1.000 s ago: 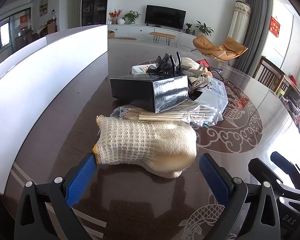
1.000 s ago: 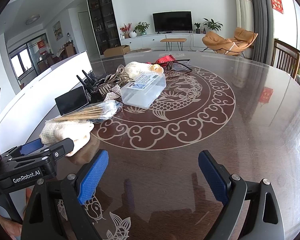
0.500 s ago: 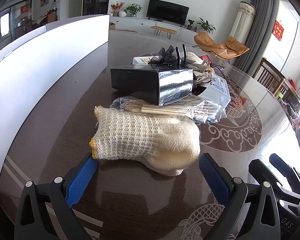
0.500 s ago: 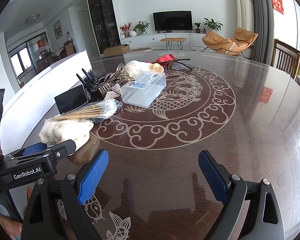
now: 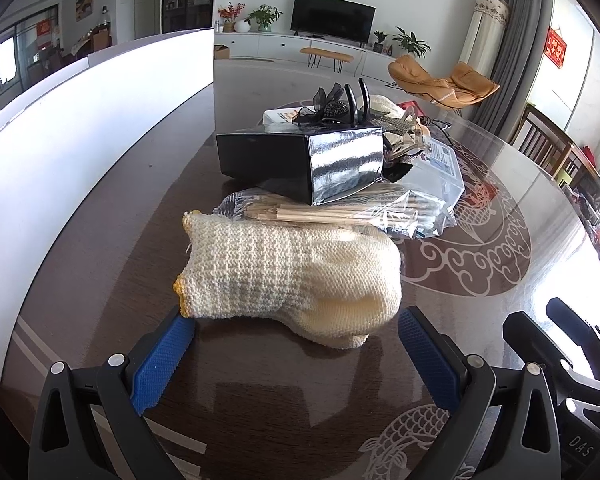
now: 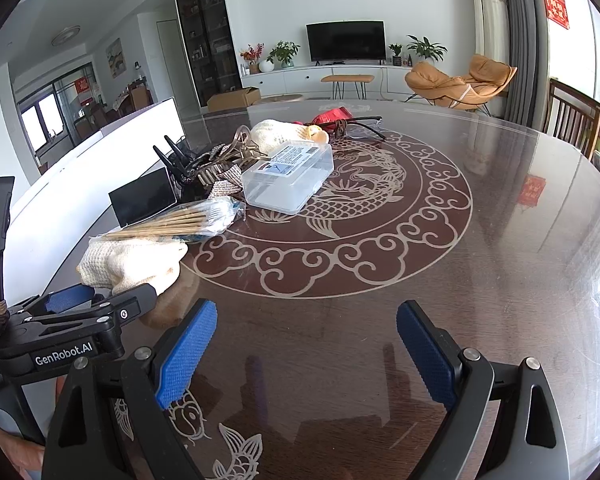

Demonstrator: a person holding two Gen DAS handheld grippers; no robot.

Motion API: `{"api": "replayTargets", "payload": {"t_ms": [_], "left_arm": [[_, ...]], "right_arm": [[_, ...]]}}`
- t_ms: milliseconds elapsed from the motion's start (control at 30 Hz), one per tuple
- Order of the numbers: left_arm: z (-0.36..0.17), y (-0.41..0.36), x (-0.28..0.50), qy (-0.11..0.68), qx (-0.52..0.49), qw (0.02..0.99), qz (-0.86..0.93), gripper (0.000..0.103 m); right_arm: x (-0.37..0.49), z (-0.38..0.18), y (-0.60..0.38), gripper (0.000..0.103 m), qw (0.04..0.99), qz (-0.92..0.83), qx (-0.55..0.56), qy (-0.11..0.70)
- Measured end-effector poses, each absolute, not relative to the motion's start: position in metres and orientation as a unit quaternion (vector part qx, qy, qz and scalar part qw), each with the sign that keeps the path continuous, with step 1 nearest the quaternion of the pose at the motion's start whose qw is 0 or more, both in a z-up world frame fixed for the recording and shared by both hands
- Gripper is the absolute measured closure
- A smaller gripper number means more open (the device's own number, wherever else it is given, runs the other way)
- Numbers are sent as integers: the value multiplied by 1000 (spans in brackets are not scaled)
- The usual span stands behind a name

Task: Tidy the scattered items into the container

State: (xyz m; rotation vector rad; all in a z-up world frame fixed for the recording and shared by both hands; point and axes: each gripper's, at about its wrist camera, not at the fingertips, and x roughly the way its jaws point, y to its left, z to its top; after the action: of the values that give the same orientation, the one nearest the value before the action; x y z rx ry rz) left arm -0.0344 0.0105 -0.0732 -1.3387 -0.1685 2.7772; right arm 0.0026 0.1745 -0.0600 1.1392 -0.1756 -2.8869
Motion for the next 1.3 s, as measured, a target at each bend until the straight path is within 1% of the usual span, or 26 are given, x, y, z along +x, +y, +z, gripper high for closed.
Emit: {"api": "replayTargets", "payload": {"t_ms": [367, 1300], "left_arm": [[-72, 15, -34, -39, -440, 23, 897, 0], [-74, 15, -35, -34, -441, 24, 897, 0]], "right_arm": [[3, -60, 174, 10, 17, -928, 367, -56], [2, -61, 173, 10, 17, -928, 369, -53]]}}
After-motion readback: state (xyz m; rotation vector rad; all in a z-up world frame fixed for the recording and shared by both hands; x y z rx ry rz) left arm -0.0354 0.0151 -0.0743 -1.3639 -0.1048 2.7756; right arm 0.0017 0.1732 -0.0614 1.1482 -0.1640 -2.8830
